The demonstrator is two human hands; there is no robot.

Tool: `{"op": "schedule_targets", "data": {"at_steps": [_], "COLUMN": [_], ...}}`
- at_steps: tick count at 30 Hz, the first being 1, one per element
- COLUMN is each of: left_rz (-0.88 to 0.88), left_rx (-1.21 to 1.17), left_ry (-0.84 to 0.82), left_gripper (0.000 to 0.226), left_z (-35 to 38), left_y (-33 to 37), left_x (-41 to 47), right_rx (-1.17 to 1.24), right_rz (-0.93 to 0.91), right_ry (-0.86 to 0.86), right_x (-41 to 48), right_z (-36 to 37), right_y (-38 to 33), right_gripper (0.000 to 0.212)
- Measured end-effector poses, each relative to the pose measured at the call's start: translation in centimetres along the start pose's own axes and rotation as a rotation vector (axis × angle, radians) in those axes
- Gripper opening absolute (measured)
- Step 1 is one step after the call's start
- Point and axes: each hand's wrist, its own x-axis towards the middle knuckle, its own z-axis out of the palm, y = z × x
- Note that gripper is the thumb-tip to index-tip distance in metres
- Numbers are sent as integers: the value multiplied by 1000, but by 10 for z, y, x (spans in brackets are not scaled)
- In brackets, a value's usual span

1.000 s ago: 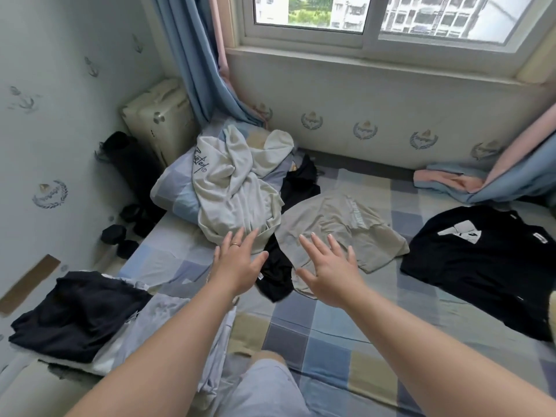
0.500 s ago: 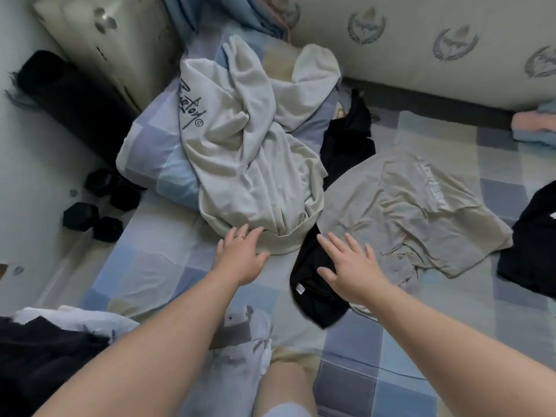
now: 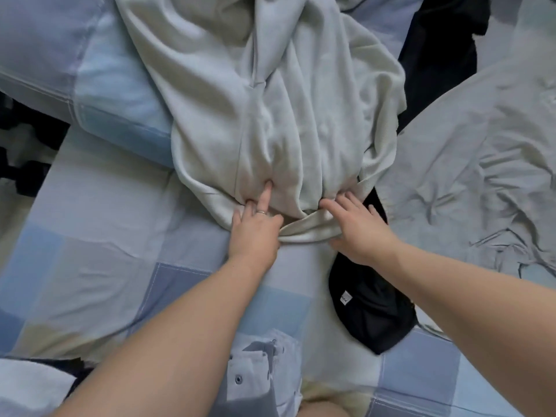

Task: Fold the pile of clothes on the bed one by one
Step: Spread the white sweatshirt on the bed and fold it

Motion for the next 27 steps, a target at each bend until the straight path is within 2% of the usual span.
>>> {"op": "schedule_targets", "data": {"at_steps": [2,5,8,10,13,17,24,27], "left_rz": [-9,23,24,-25,-78,42,361,482], "left_rx": [-51,-152,-181,-240,-450,-608,-646,-638], "left_ry": [24,-57,-90,-43,56,159,707,872], "left_gripper": [14,16,9,10,16,20,9,11], "left_z": [6,-6,-32,-52,-91,-167,-308,-360], "left_y": [-2,-5,-3,6,23,52,146,206], "left_x": [3,-1,-18,-40,-79,-144,-345,-435], "right_rx": [6,13,7,1,83,217,477,551], "right_rz": [4,36,38,22,-14,-19,-226,-291], "right_ry": [-14,-30,56,163,308,464,843,902], "right_x": [8,4,-18,-44,-91,-176,-423,-541], "right_z": [7,1,-23,-45,-85,-147,-237,-275], "right_y": [3,-2,-12,-19,-26,-28,-55,-58], "right_gripper": [36,4,13,17,19,18,21,28]}}
